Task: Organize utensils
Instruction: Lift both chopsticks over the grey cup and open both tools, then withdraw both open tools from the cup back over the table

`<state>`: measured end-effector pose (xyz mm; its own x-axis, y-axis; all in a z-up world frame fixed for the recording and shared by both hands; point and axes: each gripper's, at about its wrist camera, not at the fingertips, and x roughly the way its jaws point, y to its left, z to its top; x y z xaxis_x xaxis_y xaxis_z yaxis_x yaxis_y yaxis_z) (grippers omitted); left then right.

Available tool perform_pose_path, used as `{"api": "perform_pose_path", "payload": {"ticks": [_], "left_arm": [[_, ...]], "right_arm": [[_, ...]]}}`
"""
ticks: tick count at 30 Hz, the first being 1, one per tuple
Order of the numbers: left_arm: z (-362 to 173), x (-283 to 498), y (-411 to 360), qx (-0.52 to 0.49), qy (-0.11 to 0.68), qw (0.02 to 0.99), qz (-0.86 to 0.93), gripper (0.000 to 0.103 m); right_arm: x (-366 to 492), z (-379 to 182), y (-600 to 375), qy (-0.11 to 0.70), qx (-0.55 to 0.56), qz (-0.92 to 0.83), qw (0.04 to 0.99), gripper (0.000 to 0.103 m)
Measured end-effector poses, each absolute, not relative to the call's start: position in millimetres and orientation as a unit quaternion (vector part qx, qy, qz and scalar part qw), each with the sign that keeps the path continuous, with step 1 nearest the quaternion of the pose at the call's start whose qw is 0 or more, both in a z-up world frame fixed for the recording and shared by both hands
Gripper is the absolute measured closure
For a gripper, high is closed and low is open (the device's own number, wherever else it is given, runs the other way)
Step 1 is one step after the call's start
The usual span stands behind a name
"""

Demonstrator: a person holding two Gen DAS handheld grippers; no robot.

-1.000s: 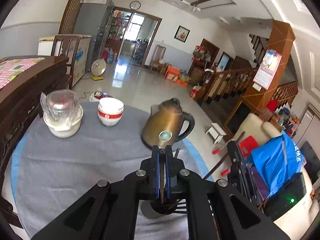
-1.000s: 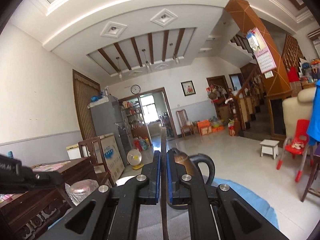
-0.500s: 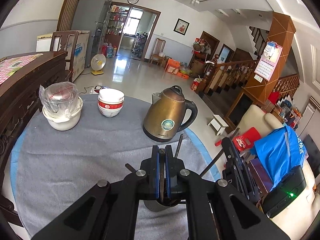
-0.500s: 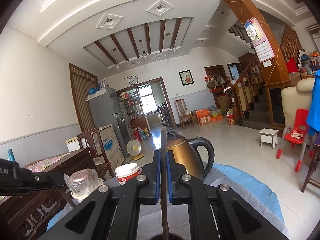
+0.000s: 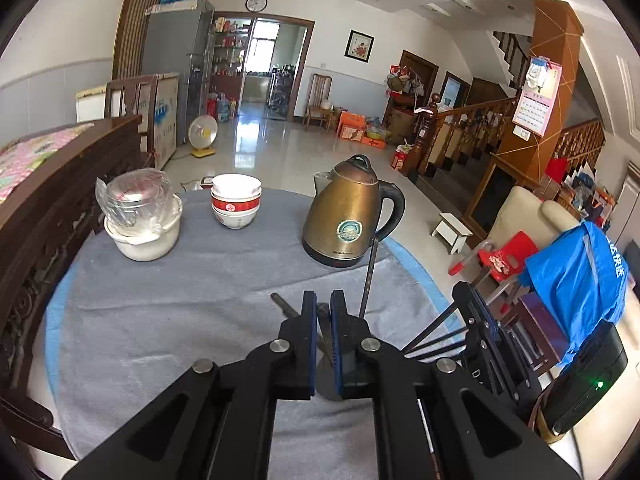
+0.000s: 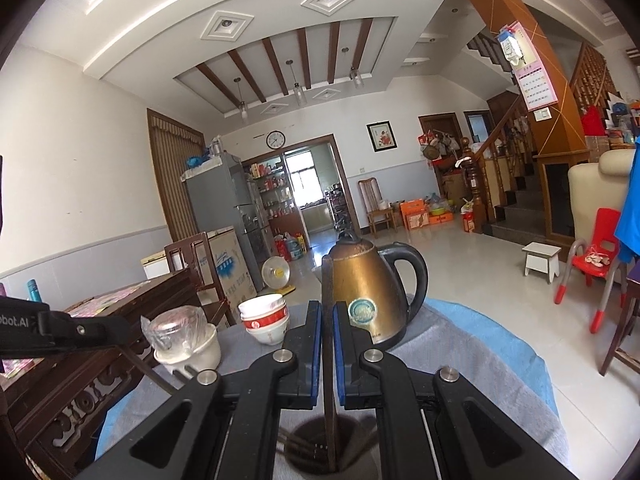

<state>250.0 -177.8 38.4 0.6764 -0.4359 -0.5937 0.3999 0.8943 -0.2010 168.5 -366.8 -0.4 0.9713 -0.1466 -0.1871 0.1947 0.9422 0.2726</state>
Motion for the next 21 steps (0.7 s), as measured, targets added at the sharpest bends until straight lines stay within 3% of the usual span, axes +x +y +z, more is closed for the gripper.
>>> {"api": "perform_pose_path", "payload": {"ticks": [4,7,9,11,13,15,19,21], "left_arm": [[36.6,236.9,-173.4,-0.011,0.328,0.916,-0.231,0.096],[35.5,225.9,-169.4,-0.004,0.329,0.915,-0.235,0.090],[36.2,219.0,-166.8,0.002,0.325,0.917,-0.230,0.066],[37.6,208.7,-164.1,0.012,0.313,0.923,-0.223,0.057],[39.1,199.7,-163.3,0.027,0.300,0.929,-0.216,0.053],[40.7,191.7,-162.4,0.042,0.289,0.934,-0.204,0.042],[41.9,174.5,-160.4,0.076,0.259,0.947,-0.174,0.037],[42.9,168.6,-158.5,0.087,0.248,0.950,-0.165,0.035]], "right_arm": [[161.1,-4.3,-364.2,0.090,0.149,-0.078,0.982,0.096],[157.0,-5.1,-361.2,0.094,0.147,-0.070,0.982,0.095],[154.9,-3.8,-359.8,0.099,0.145,-0.067,0.982,0.095],[151.8,-2.8,-359.8,0.105,0.151,-0.062,0.981,0.095],[146.3,-1.6,-361.1,0.109,0.159,-0.056,0.980,0.094],[141.3,-1.4,-360.6,0.110,0.163,-0.051,0.979,0.091],[131.8,-3.1,-361.6,0.112,0.179,-0.047,0.976,0.073],[124.3,-2.4,-361.8,0.105,0.184,-0.045,0.976,0.072]]}}
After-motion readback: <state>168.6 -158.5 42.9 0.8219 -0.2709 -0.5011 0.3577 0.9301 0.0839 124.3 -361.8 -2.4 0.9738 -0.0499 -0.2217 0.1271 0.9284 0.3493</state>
